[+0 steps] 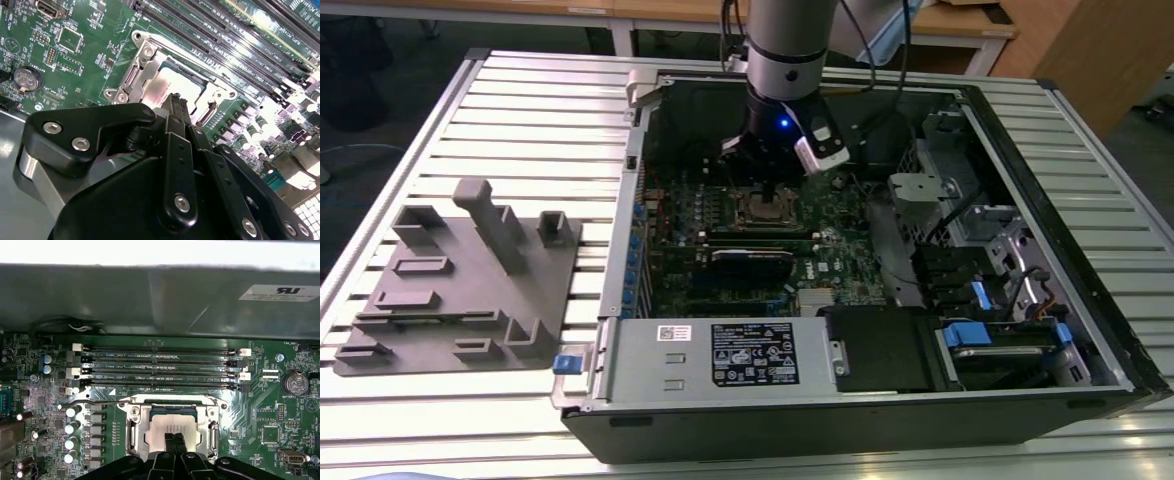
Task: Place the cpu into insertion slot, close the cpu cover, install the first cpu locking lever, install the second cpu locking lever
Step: 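Close the cpu cover, then install the first cpu locking lever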
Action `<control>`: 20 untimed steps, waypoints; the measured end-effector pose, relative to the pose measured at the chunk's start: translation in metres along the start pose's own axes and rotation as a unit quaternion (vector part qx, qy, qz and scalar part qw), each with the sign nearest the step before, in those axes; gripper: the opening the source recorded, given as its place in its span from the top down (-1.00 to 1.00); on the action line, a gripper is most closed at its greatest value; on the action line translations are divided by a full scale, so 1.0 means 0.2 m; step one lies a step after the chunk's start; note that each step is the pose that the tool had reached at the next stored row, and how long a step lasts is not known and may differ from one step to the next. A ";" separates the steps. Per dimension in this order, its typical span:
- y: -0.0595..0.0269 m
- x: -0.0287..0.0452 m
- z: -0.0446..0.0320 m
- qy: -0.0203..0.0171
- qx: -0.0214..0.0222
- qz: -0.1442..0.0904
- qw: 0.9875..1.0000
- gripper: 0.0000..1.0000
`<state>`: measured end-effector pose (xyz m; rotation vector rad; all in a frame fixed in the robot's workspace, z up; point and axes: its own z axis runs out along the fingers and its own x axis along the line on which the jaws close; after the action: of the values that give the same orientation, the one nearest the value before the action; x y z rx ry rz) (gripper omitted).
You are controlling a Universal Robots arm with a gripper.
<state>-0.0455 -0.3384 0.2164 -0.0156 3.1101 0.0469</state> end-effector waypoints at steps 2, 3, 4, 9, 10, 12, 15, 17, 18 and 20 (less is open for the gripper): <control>-0.016 0.000 0.000 0.000 0.000 0.000 1.000 0.79; -0.031 0.000 -0.001 0.000 0.000 0.000 1.000 0.79; -0.031 0.000 -0.001 0.000 0.000 0.000 1.000 0.79; -0.032 0.000 -0.001 0.000 0.000 0.000 1.000 0.79; -0.032 0.000 -0.002 0.000 0.000 0.000 1.000 0.79; -0.032 0.000 -0.006 0.000 0.000 0.000 1.000 0.79; -0.032 0.000 -0.018 0.000 0.000 0.000 1.000 0.79; -0.031 -0.001 -0.032 0.000 0.000 0.000 1.000 0.79; -0.031 -0.001 -0.038 0.000 0.000 0.000 1.000 0.79; -0.031 -0.001 -0.052 0.000 0.000 0.000 1.000 0.79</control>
<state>-0.0455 -0.3448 0.2266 -0.0156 3.1101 0.0468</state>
